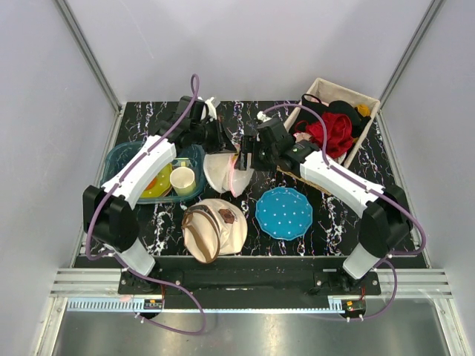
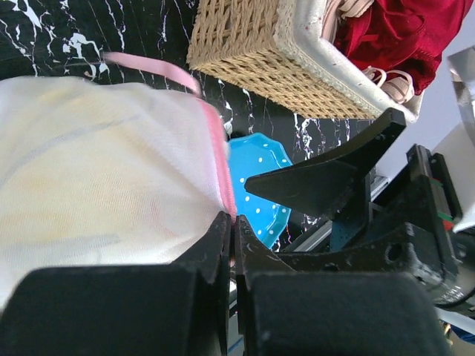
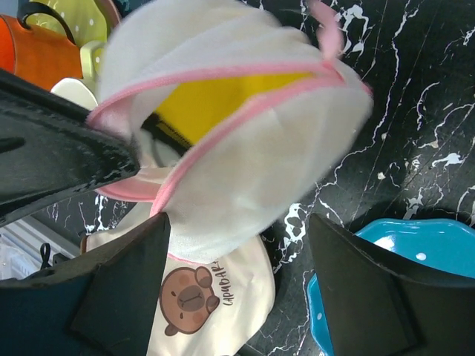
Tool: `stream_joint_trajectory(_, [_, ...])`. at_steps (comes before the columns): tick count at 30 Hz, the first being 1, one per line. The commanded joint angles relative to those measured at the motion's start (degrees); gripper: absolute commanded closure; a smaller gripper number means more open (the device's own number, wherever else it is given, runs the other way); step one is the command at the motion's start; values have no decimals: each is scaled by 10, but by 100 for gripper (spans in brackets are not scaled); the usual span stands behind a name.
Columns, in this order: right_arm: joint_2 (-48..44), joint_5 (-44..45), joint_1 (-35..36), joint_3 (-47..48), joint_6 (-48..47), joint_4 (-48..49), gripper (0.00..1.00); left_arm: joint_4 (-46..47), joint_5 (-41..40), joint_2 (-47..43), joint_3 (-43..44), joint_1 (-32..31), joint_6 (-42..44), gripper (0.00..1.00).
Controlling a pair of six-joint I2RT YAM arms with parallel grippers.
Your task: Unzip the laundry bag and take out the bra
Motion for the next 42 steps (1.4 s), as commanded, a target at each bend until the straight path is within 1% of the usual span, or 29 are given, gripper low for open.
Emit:
stream_joint_trajectory(1, [-27,16,9,5,14,25,18,16,10,-1,3,-1,0,100])
stream_joint_trajectory(6, [-49,31,16,-3,16,34,18,15,9,6,2,-2,-1,100])
stream_joint_trajectory(10, [-34,18,21,0,24,31,15,15,9,9,7,-2,-1,100])
stream_joint_trajectory(12, [-31,28,33,6,23,26,5,15,10,8,8,-2,-2,100])
stream_joint_trajectory(13, [-24,54,38,9,20,21,2,15,10,7,8,-2,-2,100])
stream_joint_trajectory(14, [-18,68,43,14,18,4,1,15,10,7,7,-2,-3,100])
stream_joint_trajectory(15, [-9,90,45,29,11,-11,0,15,9,6,8,-2,-2,100])
stream_joint_trajectory(16, [10,141,50,40,9,-30,0,16,8,7,8,-2,-1,100])
stream_joint_trajectory(17, [19,164,50,48,8,-60,0,15,6,7,8,-3,1,100])
stream_joint_trajectory(18, [25,183,50,54,0,-68,0,16,5,7,8,-2,2,100])
stream_joint_trajectory(22, [4,251,49,29,-4,-74,0,14,7,9,8,-2,9,100])
stream_joint_trajectory(24, [-11,267,39,3,-4,-73,0,11,9,9,8,-2,16,100])
stream_joint_trajectory(25, [-23,264,29,-5,-4,-72,0,11,12,11,7,-1,20,100])
stream_joint_trajectory(29, [-69,228,-70,-49,-2,-67,0,-2,19,20,5,-1,46,100])
stream_joint_trajectory(30, [-81,218,-80,-54,-4,-62,0,-4,17,23,3,-1,49,100])
stream_joint_trajectory(33, [-121,206,-85,-57,-5,-47,1,-5,14,30,-4,-1,57,100])
stream_joint_trajectory(36, [-145,141,-85,-57,24,-19,2,-1,16,43,-9,-1,62,100])
stream_joint_trajectory(37, [-147,107,-80,-57,31,-10,3,0,17,47,-12,-1,63,100])
stream_joint_trajectory(42, [-137,108,-33,-41,48,32,14,-1,7,63,-19,0,71,100])
